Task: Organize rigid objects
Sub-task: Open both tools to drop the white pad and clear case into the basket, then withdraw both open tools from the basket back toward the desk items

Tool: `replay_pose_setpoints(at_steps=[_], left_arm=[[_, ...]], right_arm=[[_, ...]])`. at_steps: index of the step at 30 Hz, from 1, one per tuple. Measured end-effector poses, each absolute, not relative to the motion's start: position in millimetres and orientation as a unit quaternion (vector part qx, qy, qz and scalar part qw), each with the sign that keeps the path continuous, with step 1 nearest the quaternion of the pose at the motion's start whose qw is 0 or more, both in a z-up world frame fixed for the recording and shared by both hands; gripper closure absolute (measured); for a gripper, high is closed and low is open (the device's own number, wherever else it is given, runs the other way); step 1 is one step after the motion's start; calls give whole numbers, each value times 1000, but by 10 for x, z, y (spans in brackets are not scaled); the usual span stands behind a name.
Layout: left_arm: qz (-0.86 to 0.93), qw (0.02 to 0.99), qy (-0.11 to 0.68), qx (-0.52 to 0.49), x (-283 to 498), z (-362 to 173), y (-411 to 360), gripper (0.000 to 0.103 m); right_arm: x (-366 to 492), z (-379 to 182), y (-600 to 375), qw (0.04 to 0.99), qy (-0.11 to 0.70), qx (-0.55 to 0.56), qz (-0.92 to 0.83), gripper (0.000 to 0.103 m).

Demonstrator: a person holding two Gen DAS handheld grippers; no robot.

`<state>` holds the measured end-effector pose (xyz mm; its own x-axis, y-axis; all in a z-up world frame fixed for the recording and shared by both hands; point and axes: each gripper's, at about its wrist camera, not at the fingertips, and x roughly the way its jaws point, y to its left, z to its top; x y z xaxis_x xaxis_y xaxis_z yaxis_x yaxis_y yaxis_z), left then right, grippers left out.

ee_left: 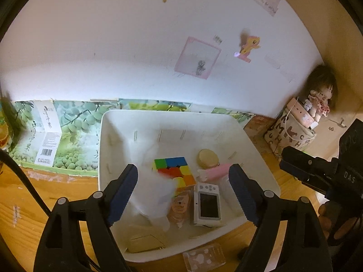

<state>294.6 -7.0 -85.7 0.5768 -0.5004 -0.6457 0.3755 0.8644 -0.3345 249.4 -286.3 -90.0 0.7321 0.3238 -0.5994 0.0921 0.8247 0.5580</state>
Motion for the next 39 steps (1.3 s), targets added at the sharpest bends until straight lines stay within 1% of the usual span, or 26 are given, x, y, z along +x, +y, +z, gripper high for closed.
replay_pose_setpoints(at_steps=[2, 6, 12, 16, 23, 31, 39], left_arm=[[-246, 888, 380, -81, 2899, -790, -54, 18], [-241, 897, 360, -81, 2753, -615, -14, 18], [-220, 913, 333, -81, 2508, -372, 69, 18], [-207, 920, 322, -87, 2352, -250, 132, 17], [-190, 922, 328, -82, 2153, -169, 174, 16], [-178, 919, 337, -95, 2002, -138, 164, 16], [-162, 918, 348, -96, 1865, -132, -12, 16]], right_arm=[[2429, -840, -2867, 887, 352, 291, 66, 35], [2281, -702, -2871, 894, 334, 290, 66, 28], [2013, -523, -2853, 910, 307, 272, 67, 24], [1830, -430, -2836, 919, 291, 255, 69, 24], [1526, -319, -2706, 948, 261, 173, 65, 22], [1241, -353, -2630, 960, 246, 115, 73, 22], [1048, -419, -2668, 968, 238, 56, 64, 22]])
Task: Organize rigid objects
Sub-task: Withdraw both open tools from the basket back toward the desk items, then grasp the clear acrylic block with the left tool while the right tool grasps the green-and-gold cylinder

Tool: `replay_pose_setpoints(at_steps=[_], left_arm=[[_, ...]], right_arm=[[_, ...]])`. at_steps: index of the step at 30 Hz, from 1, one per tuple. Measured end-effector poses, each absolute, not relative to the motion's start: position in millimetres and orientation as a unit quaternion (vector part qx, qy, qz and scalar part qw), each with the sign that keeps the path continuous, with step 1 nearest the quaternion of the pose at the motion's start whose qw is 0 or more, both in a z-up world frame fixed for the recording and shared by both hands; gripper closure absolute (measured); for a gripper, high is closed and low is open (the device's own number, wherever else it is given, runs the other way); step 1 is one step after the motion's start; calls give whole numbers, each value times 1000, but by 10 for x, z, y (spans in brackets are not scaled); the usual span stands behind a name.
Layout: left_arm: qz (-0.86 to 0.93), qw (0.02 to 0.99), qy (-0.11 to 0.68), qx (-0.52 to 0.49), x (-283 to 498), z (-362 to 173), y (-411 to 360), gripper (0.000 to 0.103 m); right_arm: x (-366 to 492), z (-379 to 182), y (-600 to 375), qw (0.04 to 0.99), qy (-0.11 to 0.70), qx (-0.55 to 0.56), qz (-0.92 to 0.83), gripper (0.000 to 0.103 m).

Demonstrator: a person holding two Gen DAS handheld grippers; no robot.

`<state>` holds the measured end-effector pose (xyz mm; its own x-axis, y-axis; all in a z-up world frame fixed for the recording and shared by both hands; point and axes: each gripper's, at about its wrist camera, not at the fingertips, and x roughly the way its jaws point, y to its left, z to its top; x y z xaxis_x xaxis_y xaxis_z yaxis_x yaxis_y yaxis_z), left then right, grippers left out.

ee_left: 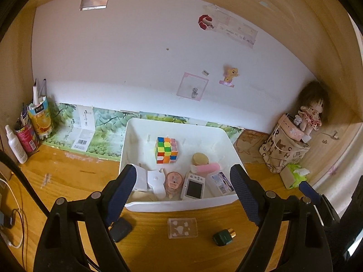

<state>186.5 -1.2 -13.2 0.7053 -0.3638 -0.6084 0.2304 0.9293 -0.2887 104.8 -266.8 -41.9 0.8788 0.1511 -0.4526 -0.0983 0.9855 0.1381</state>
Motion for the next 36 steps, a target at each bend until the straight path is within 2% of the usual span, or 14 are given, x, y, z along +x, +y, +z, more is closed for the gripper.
replay_pose_setpoints(at_steps=[11, 19, 36], left_arm=[[-106, 907, 392, -108, 1721, -237, -243, 16], [-77, 874, 466, -113, 1648, -459, -391, 16], [-52, 795, 595, -110, 1856, -1208, -714, 16]], right_arm=[[889, -542, -2886, 962, 248, 31, 113, 21], [818, -858, -2902, 946, 281, 4, 162, 21], [1005, -1406, -2803, 890, 370, -66, 258, 21]])
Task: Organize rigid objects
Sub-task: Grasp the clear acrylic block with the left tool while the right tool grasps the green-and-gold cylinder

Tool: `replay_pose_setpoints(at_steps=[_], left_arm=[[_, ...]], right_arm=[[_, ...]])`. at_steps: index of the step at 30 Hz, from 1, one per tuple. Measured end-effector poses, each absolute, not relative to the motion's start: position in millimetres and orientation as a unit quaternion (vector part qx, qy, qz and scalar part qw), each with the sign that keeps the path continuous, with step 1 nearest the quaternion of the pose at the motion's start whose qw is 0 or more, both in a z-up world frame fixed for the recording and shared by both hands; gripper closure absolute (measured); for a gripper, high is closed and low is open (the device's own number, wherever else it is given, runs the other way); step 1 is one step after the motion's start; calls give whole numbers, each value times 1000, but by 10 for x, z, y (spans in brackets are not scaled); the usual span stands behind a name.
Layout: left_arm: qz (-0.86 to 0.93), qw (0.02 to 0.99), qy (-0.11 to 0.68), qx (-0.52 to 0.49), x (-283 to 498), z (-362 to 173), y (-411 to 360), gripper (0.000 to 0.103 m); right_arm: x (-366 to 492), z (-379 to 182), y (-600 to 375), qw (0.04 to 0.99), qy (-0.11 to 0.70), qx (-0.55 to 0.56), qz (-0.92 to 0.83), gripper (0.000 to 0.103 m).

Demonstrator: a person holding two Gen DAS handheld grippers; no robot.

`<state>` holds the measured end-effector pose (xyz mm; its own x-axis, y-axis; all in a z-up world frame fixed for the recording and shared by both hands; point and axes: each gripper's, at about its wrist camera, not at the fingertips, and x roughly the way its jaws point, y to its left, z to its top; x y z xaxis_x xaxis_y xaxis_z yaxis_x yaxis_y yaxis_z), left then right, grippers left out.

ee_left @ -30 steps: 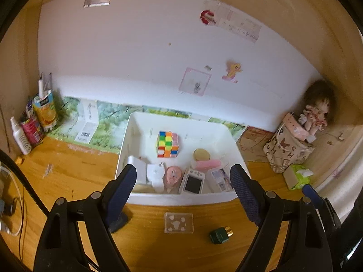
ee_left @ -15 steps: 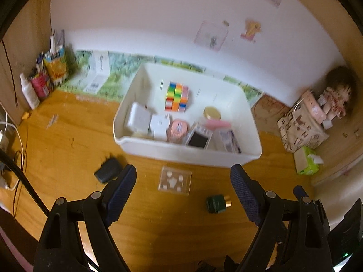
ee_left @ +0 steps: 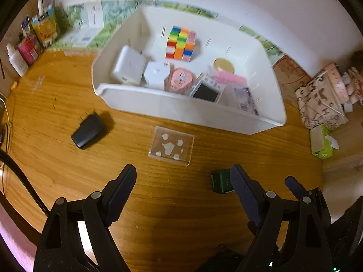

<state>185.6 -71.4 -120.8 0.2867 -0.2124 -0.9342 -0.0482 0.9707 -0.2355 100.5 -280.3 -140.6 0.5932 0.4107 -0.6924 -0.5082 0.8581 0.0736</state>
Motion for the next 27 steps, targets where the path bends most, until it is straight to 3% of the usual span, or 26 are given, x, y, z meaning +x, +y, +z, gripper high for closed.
replay_pose_setpoints(at_steps=[20, 27], left_arm=[[-30, 740, 669, -65, 2430, -1928, -853, 16], [-24, 726, 686, -55, 2498, -2104, -846, 16]], right_arm=[[1403, -1908, -2638, 834, 474, -77, 272, 21], [1402, -2013, -2518, 815, 494, -94, 287, 31]])
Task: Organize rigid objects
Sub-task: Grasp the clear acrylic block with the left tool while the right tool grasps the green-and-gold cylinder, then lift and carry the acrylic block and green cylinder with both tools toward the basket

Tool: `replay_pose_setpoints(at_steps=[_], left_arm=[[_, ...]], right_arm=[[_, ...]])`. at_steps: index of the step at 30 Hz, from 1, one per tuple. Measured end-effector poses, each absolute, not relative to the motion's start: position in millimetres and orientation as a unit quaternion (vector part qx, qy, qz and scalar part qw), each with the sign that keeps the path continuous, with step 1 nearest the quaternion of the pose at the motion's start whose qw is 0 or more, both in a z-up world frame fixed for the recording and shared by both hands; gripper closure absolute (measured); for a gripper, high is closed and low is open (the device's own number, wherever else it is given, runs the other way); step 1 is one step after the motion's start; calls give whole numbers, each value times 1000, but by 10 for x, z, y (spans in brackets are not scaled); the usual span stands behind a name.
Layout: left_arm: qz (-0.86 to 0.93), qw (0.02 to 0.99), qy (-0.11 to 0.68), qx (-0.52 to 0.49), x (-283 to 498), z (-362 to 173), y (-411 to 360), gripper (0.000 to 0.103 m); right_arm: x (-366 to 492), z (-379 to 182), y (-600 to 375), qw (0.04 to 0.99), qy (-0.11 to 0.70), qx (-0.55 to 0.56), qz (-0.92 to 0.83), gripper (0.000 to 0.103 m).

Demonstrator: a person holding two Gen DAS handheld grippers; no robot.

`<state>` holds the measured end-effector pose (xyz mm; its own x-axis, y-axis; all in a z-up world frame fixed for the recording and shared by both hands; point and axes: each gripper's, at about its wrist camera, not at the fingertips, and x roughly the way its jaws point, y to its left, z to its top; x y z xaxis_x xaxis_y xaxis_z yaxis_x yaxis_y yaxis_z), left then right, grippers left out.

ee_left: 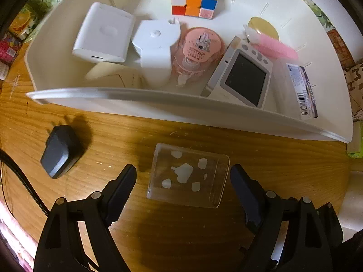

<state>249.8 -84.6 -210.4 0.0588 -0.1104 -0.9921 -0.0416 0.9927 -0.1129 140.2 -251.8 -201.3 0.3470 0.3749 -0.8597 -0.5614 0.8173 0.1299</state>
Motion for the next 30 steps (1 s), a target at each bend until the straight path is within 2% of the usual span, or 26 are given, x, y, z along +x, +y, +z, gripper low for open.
replay_pose_setpoints(at_steps=[3, 7, 9, 16, 20, 30], left_arm=[[-24, 722, 690, -50, 2509, -2157, -862, 16], [-17, 724, 689, -15, 2513, -2206, -933, 17], [-17, 725, 689, -5, 2550, -2213, -970, 17], [-12, 729, 685, 5, 2543, -2207, -1028, 25], [-15, 733, 680, 8, 2605, -2107, -1097, 38], [-9, 738, 675, 4, 2339, -2010, -986, 38]], right_arm=[[1407, -2065, -2484, 808, 504, -99, 289, 41], [1411, -2109, -2479, 806, 510, -105, 282, 48], [1423, -2128, -2487, 805, 513, -106, 280, 57], [1410, -2143, -2507, 803, 515, -102, 281, 57], [1402, -2144, -2499, 804, 514, -108, 279, 57], [1306, -2128, -2408, 794, 530, -136, 266, 57]])
